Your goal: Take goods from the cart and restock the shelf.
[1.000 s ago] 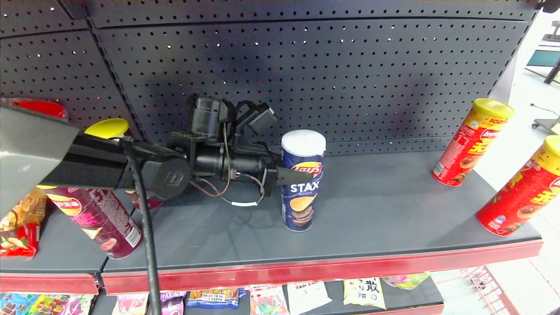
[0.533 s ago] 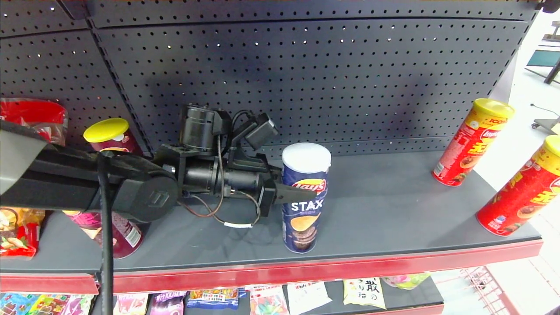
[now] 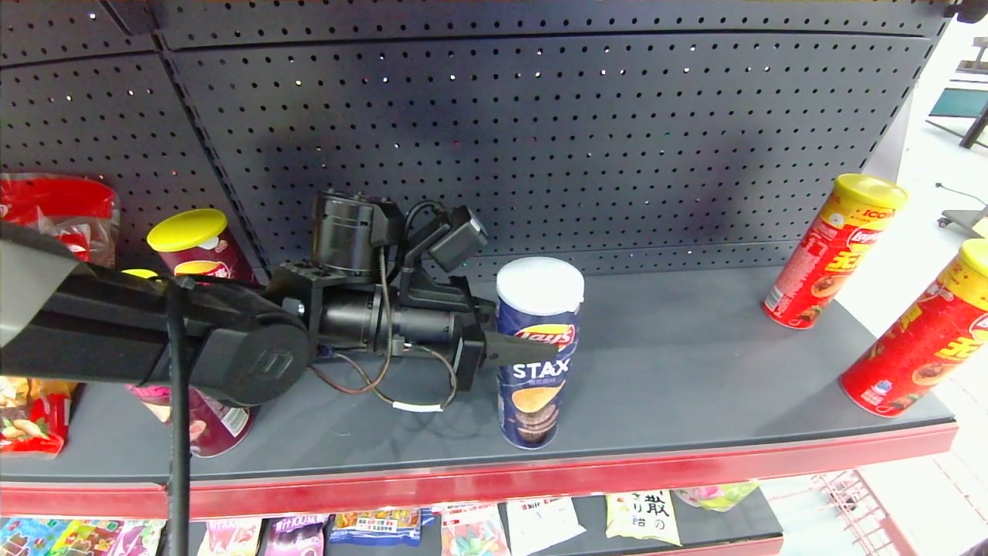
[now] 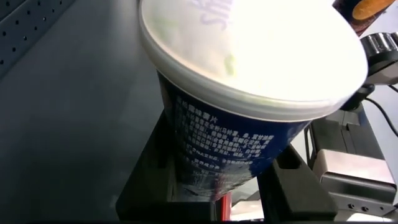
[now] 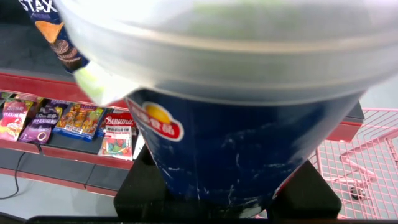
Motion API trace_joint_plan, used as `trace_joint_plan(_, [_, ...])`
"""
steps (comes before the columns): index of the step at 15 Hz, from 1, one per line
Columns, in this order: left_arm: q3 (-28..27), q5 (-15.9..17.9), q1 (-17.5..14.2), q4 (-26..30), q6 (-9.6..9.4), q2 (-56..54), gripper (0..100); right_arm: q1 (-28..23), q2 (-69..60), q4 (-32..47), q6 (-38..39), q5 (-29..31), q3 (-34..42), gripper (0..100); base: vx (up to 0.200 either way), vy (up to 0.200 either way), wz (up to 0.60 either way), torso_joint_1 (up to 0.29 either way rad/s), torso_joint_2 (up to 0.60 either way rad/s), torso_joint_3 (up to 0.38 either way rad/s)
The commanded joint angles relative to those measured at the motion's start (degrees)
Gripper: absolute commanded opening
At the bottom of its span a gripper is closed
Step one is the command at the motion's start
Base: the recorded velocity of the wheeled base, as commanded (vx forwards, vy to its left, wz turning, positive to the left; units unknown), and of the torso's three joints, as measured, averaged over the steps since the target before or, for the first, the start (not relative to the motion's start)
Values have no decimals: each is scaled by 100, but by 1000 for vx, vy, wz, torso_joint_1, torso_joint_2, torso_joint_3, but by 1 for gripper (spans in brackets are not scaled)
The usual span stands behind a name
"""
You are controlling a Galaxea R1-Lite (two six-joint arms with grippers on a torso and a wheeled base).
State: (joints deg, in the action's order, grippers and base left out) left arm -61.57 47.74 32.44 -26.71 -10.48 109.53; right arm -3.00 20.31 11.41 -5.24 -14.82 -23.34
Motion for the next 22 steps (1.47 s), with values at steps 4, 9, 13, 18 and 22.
trace_joint_plan(4, [128, 7, 34, 8, 11, -143, 0, 1, -1, 2, -3, -3, -12, 0, 0, 0, 0, 0, 0, 0])
trace_joint_plan(9, [409, 7, 34, -45, -24, -222, 0, 1, 8, 2, -3, 6, -56, 0, 0, 0, 0, 0, 0, 0])
trace_joint_plan(13, [515, -10, 34, -335, 29, -266, 100, 1, 8, 2, -3, -3, -65, 0, 0, 0, 0, 0, 0, 0])
trace_joint_plan(18, [1077, -89, -36, -300, 46, -899, 100, 247, 571, -16, -12, -47, -452, 0, 0, 0, 0, 0, 0, 0])
trace_joint_plan(22, [1552, -230, -282, -300, 46, -1347, 100, 467, 1221, -508, -30, -47, -601, 0, 0, 0, 0, 0, 0, 0])
